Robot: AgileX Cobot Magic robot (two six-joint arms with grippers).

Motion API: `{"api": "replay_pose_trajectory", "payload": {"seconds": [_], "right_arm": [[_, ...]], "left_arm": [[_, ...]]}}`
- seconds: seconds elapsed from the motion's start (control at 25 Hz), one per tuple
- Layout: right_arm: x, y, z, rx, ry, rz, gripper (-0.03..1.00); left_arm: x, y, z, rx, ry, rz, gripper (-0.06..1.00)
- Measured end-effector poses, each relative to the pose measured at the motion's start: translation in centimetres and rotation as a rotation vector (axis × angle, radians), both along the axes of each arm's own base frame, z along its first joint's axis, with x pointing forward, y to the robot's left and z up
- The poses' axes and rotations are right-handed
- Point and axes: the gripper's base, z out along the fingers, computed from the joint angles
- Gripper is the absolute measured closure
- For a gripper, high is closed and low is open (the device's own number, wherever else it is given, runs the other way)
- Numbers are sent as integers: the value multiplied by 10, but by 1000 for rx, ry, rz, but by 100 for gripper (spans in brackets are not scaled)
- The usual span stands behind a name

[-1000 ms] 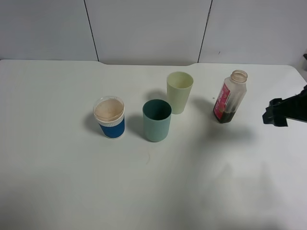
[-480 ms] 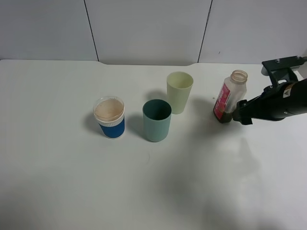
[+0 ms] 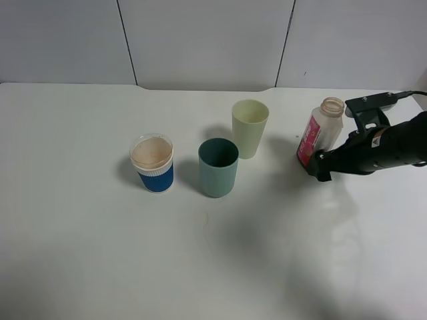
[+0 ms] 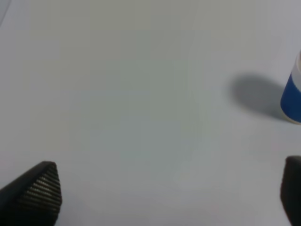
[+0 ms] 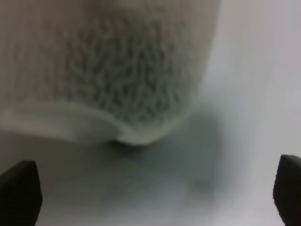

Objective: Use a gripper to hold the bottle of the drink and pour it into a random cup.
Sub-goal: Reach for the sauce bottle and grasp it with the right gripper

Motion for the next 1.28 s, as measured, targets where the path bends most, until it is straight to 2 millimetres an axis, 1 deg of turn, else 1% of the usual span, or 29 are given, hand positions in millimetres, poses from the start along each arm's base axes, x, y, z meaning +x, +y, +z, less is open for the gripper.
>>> {"api": "replay_pose_trajectory", "payload": {"seconds": [0.32,0.6,0.84,0.96,1.28], "right_arm": [[11,5,-8,11,-108,67,-3],[20,11,-9,37,-226,122,-3],[24,13,-21,60,-251,132,-3],[21,14,-24,64,-283,149,-3],[2,14,-27,82,-362,185,-3]], "left_arm": [[0,0,0,0,0,0,2],[0,0,0,0,0,0,2],[0,0,0,0,0,0,2],[0,0,0,0,0,0,2],[0,0,0,0,0,0,2]]}}
